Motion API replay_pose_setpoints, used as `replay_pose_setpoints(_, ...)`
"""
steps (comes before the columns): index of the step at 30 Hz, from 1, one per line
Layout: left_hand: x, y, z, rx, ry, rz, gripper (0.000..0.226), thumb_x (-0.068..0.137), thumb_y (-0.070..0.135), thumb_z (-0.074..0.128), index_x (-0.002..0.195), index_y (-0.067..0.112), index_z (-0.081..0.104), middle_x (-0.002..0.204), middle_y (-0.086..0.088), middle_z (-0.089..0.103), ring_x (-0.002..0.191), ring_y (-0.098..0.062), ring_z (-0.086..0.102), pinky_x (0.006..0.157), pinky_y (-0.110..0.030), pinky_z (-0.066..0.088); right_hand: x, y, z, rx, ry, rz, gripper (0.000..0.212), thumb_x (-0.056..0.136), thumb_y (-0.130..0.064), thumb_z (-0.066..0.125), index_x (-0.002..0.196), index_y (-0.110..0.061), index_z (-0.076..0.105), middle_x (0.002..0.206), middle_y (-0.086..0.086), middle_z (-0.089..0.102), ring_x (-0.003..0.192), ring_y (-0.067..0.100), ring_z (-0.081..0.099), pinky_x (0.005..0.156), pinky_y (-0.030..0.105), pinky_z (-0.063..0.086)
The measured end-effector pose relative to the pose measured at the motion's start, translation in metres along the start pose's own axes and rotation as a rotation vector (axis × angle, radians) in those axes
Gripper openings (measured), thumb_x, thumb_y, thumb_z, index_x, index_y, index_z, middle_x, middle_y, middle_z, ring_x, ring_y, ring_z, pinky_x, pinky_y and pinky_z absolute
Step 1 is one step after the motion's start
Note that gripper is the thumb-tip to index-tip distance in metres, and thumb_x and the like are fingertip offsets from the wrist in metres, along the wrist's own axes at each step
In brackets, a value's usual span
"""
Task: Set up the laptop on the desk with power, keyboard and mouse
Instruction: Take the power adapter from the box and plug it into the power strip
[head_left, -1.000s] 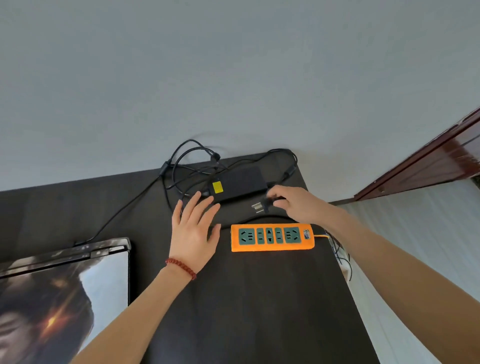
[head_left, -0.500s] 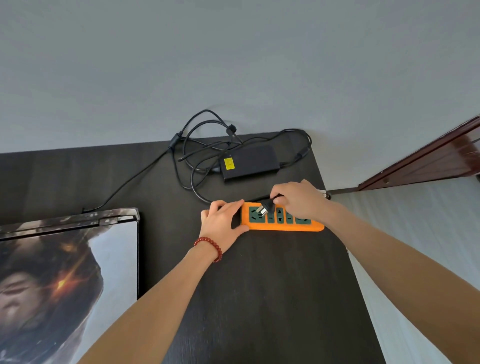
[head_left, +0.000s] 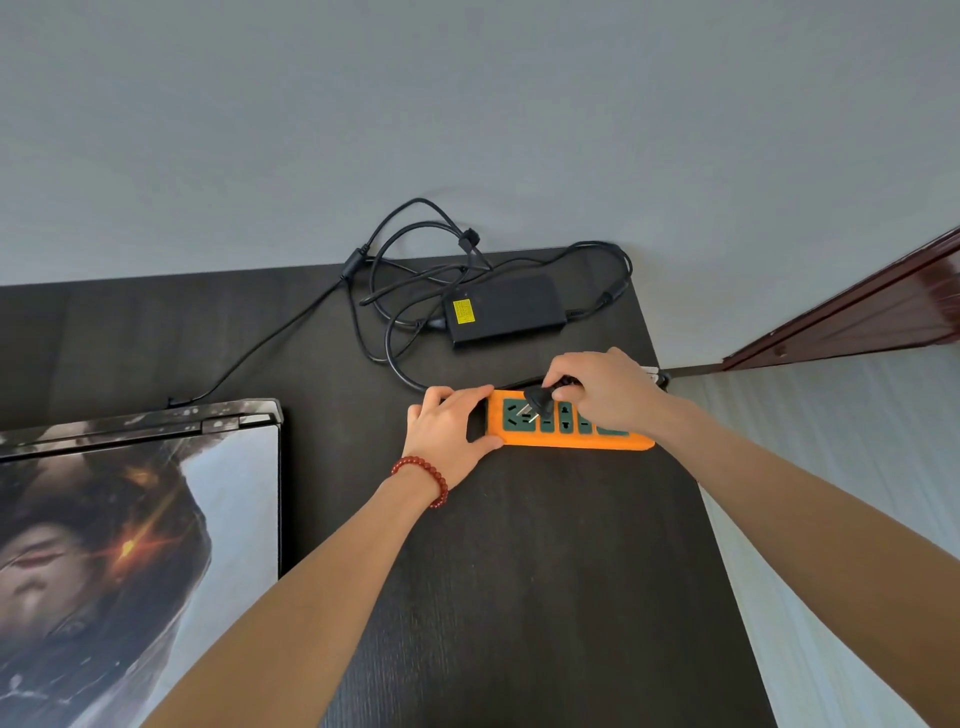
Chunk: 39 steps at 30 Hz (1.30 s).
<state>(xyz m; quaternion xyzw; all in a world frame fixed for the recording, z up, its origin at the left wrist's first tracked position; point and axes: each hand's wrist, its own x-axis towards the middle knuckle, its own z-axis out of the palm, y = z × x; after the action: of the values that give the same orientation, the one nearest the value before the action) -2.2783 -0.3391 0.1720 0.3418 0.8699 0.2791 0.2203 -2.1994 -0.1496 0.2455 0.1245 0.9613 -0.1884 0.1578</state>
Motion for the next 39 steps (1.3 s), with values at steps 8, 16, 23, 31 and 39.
replay_pose_setpoints(8,0.0,0.002,-0.001,-0.028,-0.045,-0.037,0.065,0.079,0.037,0.065,0.136,0.029,0.036,0.131,0.006,0.051,0.122,-0.016,0.032,0.097,-0.036,0.027,-0.013,-0.009,0.001,-0.037,-0.038,0.004,0.021,0.093,-0.023,0.048,0.112,-0.017,0.057,0.111,0.001,0.064,0.1,0.019,0.058,0.089,0.039,0.038)
replay_pose_setpoints(16,-0.001,0.007,-0.005,0.033,-0.088,-0.049,0.066,0.081,0.036,0.063,0.139,0.029,0.031,0.137,0.006,0.047,0.127,-0.017,0.029,0.102,-0.04,0.028,-0.025,-0.005,-0.007,-0.241,-0.135,0.052,0.035,0.098,-0.032,0.034,0.092,-0.009,0.059,0.087,0.006,0.058,0.084,0.022,0.057,0.075,0.035,0.036)
replay_pose_setpoints(23,-0.025,0.021,-0.011,0.121,0.102,0.184,0.042,0.083,0.023,0.062,0.124,0.022,0.053,0.13,0.001,0.051,0.123,-0.021,0.04,0.097,-0.039,0.032,-0.08,-0.008,0.036,0.06,0.329,0.226,0.017,0.093,-0.024,0.047,0.105,-0.016,0.056,0.104,0.001,0.063,0.089,0.014,0.06,0.071,0.024,0.047)
replay_pose_setpoints(31,-0.041,0.076,0.04,0.526,-0.329,0.383,0.05,0.09,0.041,0.047,0.134,0.019,0.039,0.132,-0.002,0.048,0.122,-0.022,0.039,0.099,-0.037,0.029,-0.098,-0.003,0.09,0.982,0.358,1.035,0.036,0.091,-0.024,0.053,0.123,-0.011,0.044,0.108,0.008,0.064,0.082,0.016,0.058,0.054,0.021,0.039)
replay_pose_setpoints(39,-0.011,0.12,0.02,0.129,-0.517,0.176,0.039,0.084,0.024,0.061,0.122,0.018,0.057,0.118,-0.005,0.06,0.106,-0.022,0.054,0.088,-0.031,0.044,-0.101,0.019,0.043,1.339,0.529,1.028,0.023,0.092,-0.013,0.046,0.072,-0.014,0.058,0.067,0.001,0.055,0.059,0.012,0.05,0.06,0.023,0.04)
